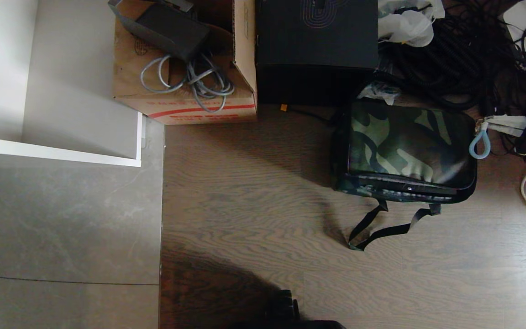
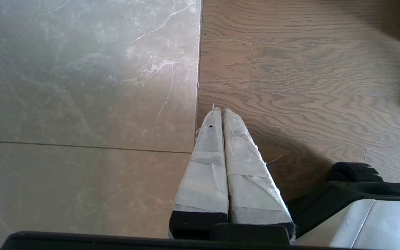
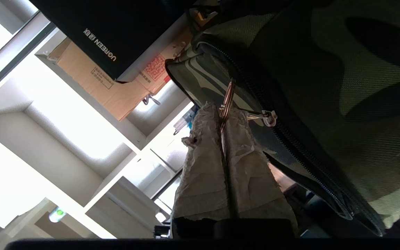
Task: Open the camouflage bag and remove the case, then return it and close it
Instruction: Open the top of the storage box
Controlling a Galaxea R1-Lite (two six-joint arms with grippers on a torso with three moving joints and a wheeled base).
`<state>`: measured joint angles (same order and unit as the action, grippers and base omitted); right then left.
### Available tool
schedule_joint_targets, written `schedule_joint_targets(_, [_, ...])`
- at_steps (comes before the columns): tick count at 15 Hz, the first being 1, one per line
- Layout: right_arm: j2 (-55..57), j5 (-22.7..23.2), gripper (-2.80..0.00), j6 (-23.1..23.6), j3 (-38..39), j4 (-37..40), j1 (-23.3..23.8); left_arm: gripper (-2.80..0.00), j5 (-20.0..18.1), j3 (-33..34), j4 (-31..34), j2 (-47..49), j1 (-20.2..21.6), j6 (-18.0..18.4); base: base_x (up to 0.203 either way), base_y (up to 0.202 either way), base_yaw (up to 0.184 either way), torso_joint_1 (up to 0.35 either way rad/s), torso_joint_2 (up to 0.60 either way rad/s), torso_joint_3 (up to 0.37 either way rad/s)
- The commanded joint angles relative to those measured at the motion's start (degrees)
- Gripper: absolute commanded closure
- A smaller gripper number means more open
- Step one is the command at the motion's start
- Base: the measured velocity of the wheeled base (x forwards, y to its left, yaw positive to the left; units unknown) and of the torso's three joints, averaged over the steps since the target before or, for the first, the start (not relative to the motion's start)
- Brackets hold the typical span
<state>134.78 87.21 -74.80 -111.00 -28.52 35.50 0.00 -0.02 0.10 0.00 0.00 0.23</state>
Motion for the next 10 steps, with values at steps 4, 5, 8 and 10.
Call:
schedule_joint_targets(4, [0.0,0.5,0.00,0.0,0.1,-0.3,1.5,0.00,0.0,-0.1,0.0,0.0,0.0,0.0,0.000,0.000,0.000,0.000,0.00,0.000])
schedule_joint_targets(5, [0.0,0.5,0.00,0.0,0.1,-0.3,1.9,0.00,0.0,0.0,0.0,0.0,0.0,0.0,0.000,0.000,0.000,0.000,0.00,0.000])
schedule_joint_targets(8, [-0.1,0.5,0.00,0.0,0.1,-0.3,2.3,0.00,0.0,0.0,0.0,0.0,0.0,0.0,0.000,0.000,0.000,0.000,0.00,0.000])
schedule_joint_targets(10, [-0.4,0.5,0.00,-0.1,0.0,-0.3,2.2,0.00,0.0,0.0,0.0,0.0,0.0,0.0,0.000,0.000,0.000,0.000,0.00,0.000])
